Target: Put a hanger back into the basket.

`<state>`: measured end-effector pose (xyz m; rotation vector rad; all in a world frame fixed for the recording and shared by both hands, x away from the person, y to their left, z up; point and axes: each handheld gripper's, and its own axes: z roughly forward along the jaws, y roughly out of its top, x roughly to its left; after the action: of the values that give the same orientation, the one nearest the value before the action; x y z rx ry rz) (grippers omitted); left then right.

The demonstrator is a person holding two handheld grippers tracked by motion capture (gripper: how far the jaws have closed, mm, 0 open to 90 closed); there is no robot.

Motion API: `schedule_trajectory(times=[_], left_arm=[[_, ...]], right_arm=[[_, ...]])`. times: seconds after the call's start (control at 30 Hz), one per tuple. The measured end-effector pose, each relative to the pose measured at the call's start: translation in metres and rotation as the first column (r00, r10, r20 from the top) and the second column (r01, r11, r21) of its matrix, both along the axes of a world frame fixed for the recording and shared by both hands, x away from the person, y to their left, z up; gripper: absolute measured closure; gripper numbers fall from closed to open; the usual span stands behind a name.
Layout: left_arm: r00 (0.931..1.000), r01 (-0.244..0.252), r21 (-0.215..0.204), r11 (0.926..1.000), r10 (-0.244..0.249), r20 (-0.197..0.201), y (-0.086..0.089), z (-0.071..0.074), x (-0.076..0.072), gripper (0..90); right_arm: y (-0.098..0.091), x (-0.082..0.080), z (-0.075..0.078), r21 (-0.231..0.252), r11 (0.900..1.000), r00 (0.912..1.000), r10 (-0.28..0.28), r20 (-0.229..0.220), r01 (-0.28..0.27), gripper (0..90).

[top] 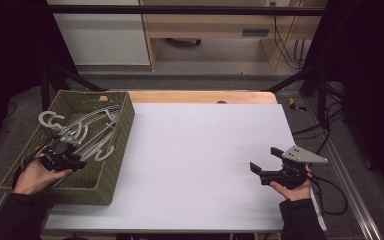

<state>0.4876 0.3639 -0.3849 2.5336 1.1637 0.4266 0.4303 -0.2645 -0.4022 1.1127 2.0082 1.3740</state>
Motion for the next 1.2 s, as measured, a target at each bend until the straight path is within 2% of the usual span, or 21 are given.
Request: schedule_trajectory(times=[0.1, 0.27, 0.37, 0.53, 0.57, 0.7, 0.73, 0.83, 0.93, 0.97, 1.03, 1.1, 1.2], left_arm=[[0.9999, 0.003, 0.018, 0.9998, -0.003, 0.011, -0.002, 0.001, -0.002, 65.0], [0.9999, 0.015, 0.039, 0.9991, -0.015, 0.003, -0.005, 0.004, -0.002, 67.5], [0.9999, 0.009, 0.015, 0.9999, -0.009, 0.01, -0.001, 0.008, -0.002, 68.9], [0.996, -0.043, -0.056, 0.9975, 0.048, 0.076, 0.015, 0.024, -0.003, 76.5], [0.9939, -0.055, -0.055, 0.997, 0.06, 0.093, 0.018, 0.027, -0.002, 77.6], [0.9919, -0.07, -0.107, 0.9917, 0.081, 0.098, 0.028, 0.029, 0.002, 78.5], [0.9879, -0.091, -0.124, 0.988, 0.105, 0.113, 0.031, 0.029, 0.003, 78.3], [0.977, -0.138, -0.137, 0.9809, 0.158, 0.143, 0.039, 0.031, 0.006, 77.1], [0.9609, -0.203, -0.147, 0.9681, 0.226, 0.16, 0.049, 0.03, 0.01, 76.3], [0.9534, -0.225, -0.152, 0.9625, 0.25, 0.17, 0.053, 0.029, 0.011, 76.1], [0.9426, -0.262, -0.137, 0.9555, 0.283, 0.177, 0.058, 0.028, 0.014, 76.1], [0.9355, -0.29, -0.14, 0.9467, 0.311, 0.167, 0.063, 0.025, 0.018, 75.9], [0.9136, -0.36, -0.104, 0.9272, 0.373, 0.163, 0.072, 0.02, 0.024, 74.4]], right_arm=[[0.0, 0.0, 0.0, 0.002, 1.0, 1.0, -0.001, 0.001, 0.001, 6.0], [0.0, 0.0, 0.0, 0.0, 1.0, 1.0, -0.002, 0.001, 0.002, 6.0], [-0.001, 0.0, 0.001, 0.002, 1.0, 1.0, -0.005, 0.004, 0.005, 6.0], [-0.002, 0.0, 0.001, 0.001, 1.0, 1.0, -0.004, 0.005, 0.004, 6.1], [-0.002, 0.0, 0.001, 0.001, 1.0, 1.0, -0.003, 0.005, 0.003, 6.1], [-0.002, -0.001, 0.001, 0.005, 1.0, 0.9999, -0.009, 0.007, 0.009, 6.1], [-0.003, -0.001, 0.001, 0.005, 1.0, 0.9999, -0.008, 0.008, 0.008, 6.1], [-0.003, 0.0, 0.001, 0.004, 1.0, 0.9999, -0.009, 0.007, 0.009, 6.1], [-0.003, -0.001, 0.001, 0.009, 0.9999, 0.9999, -0.01, 0.007, 0.01, 6.1], [-0.003, -0.001, 0.001, 0.009, 0.9999, 0.9999, -0.011, 0.007, 0.011, 6.1], [-0.003, -0.001, 0.001, 0.009, 0.9999, 0.9999, -0.012, 0.006, 0.012, 6.1], [-0.003, -0.001, 0.001, 0.01, 0.9999, 0.9999, -0.012, 0.005, 0.012, 6.1], [-0.003, 0.0, 0.001, 0.007, 0.9999, 0.9999, -0.009, 0.007, 0.009, 6.2]])
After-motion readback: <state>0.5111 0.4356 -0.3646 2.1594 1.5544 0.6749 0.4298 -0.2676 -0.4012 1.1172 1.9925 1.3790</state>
